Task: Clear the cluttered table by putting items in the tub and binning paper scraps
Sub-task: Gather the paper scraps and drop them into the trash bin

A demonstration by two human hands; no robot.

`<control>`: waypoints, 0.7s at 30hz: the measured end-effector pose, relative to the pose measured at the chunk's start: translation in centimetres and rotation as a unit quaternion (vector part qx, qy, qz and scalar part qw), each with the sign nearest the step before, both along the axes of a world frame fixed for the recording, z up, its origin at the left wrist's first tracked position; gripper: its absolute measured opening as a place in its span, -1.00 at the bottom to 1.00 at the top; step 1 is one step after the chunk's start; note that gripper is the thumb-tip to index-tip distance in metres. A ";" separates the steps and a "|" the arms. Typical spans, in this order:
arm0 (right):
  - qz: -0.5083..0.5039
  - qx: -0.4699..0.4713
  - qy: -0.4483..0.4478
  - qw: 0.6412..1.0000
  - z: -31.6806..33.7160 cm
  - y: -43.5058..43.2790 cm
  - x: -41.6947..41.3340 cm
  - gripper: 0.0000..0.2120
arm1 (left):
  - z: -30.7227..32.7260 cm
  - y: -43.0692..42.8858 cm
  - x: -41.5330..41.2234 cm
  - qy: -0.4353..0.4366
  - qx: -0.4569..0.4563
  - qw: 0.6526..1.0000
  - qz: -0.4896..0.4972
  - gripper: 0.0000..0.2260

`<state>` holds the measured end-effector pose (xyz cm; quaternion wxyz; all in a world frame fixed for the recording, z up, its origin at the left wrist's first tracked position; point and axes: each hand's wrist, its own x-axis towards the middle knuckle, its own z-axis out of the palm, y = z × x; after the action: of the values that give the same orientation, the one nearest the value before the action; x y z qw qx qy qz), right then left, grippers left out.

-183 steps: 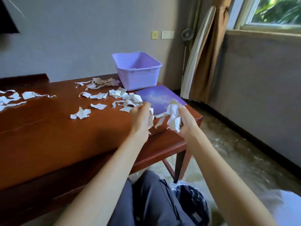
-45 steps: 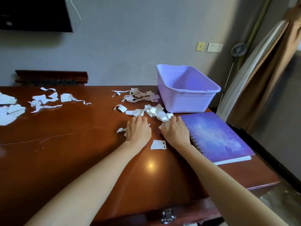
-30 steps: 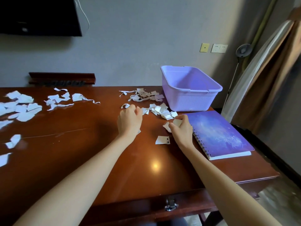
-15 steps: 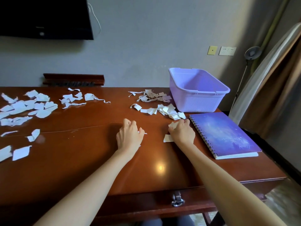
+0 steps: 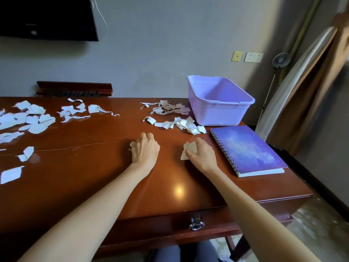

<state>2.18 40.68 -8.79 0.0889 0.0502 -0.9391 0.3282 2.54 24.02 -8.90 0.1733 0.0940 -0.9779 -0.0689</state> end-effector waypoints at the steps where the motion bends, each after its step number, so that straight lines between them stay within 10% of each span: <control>1: 0.003 0.021 0.002 1.000 -0.1 -0.1 0.1 -0.76 | 0.1 -0.1 0.0 0.006 -0.006 1.000 -0.004 -0.71; 13: 0.018 -0.025 0.024 0.999 -0.1 -0.4 0.1 -0.73 | 3.0 -1.5 0.0 0.114 0.189 0.975 0.028 -0.76; 21: 0.025 -0.088 -0.035 0.995 0.0 0.4 -0.1 -0.80 | 2.9 -2.8 2.7 -0.072 0.153 0.984 -0.062 -0.78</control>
<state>2.09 41.04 -8.81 0.0517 0.0543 -0.9077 0.4129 5.26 21.24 -6.01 0.0811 0.0635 -0.9698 -0.2212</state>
